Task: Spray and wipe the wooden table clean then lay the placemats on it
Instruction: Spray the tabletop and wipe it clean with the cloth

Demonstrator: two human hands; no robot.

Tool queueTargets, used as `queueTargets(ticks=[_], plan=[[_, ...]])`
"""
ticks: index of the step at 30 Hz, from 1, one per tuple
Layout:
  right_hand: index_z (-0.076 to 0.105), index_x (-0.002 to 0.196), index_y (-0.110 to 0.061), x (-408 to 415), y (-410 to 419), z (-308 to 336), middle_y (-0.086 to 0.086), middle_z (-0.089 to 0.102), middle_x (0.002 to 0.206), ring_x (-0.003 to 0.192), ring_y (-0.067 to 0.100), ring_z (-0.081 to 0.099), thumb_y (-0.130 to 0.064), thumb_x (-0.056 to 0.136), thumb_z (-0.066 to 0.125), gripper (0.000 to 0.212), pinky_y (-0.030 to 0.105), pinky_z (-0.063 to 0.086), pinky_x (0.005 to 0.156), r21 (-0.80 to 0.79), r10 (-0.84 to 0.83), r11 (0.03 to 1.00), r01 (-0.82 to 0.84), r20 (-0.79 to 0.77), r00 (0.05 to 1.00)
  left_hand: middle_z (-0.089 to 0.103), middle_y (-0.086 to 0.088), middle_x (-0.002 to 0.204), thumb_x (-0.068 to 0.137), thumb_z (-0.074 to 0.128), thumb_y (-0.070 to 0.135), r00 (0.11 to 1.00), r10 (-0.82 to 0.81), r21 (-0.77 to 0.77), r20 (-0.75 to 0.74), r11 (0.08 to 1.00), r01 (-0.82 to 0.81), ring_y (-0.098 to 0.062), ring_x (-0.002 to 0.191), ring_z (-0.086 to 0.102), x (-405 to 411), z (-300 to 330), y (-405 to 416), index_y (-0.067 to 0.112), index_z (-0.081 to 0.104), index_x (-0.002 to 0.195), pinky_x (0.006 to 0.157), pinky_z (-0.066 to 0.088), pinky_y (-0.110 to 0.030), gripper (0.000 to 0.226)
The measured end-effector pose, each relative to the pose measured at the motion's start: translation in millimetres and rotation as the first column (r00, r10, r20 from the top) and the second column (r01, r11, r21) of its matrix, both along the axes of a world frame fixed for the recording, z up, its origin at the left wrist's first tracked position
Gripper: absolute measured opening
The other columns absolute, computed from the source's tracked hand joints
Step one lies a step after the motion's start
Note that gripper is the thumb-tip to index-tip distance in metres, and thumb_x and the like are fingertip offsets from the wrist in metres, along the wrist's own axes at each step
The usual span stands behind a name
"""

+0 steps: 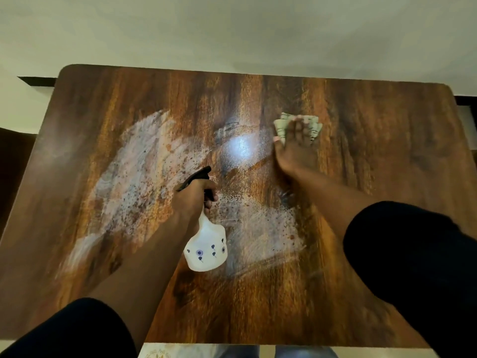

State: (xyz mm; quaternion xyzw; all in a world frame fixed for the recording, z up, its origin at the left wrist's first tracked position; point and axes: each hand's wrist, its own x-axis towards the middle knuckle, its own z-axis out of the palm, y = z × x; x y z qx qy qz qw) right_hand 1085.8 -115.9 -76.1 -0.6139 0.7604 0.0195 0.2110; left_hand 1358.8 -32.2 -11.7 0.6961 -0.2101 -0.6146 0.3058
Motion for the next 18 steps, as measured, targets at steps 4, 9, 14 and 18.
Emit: queueTargets(ticks=[4,9,14,18], plan=[[-0.015,0.165,-0.017,91,-12,0,0.008,-0.025,0.169,0.158,0.030,-0.019,-0.058,0.109,0.019,0.077,0.060,-0.012,0.124,-0.023,0.216,0.976,-0.215,0.053,0.975,0.065,-0.014,0.070,0.086,0.071,0.012,0.998,0.059,-0.051,0.014,0.997,-0.058,-0.019,0.050,0.044,12,-3,5,0.014,0.075,0.064,0.045,0.036,-0.029,0.023],[-0.011,0.166,-0.015,164,-14,-1,0.005,-0.019,0.173,0.159,0.023,-0.021,-0.055,0.109,0.022,0.077,0.058,-0.003,0.128,-0.026,0.534,0.845,-0.534,0.096,0.840,0.064,-0.012,0.070,0.088,0.070,0.011,0.993,0.115,-0.054,0.007,0.992,-0.115,-0.019,0.050,0.044,26,5,9,0.023,0.080,0.073,0.046,0.035,-0.030,0.022],[-0.014,0.165,-0.020,122,-24,3,0.004,-0.021,0.172,0.158,0.023,-0.022,-0.060,0.108,0.013,0.075,0.058,-0.011,0.128,-0.006,0.556,0.831,-0.556,0.058,0.829,0.063,-0.016,0.076,0.088,0.069,0.011,0.991,0.133,-0.054,-0.008,0.990,-0.133,-0.017,0.049,0.044,39,11,15,0.030,0.079,0.076,0.045,0.037,-0.029,0.025],[-0.019,0.164,-0.021,44,-30,2,0.007,-0.023,0.172,0.158,0.026,-0.021,-0.062,0.108,0.009,0.076,0.055,-0.023,0.118,0.000,0.327,0.945,-0.328,-0.064,0.943,0.062,-0.016,0.074,0.093,0.065,0.006,0.992,0.128,-0.103,-0.015,0.986,-0.129,-0.018,0.051,0.045,42,19,18,0.040,0.078,0.071,0.043,0.036,-0.027,0.043]])
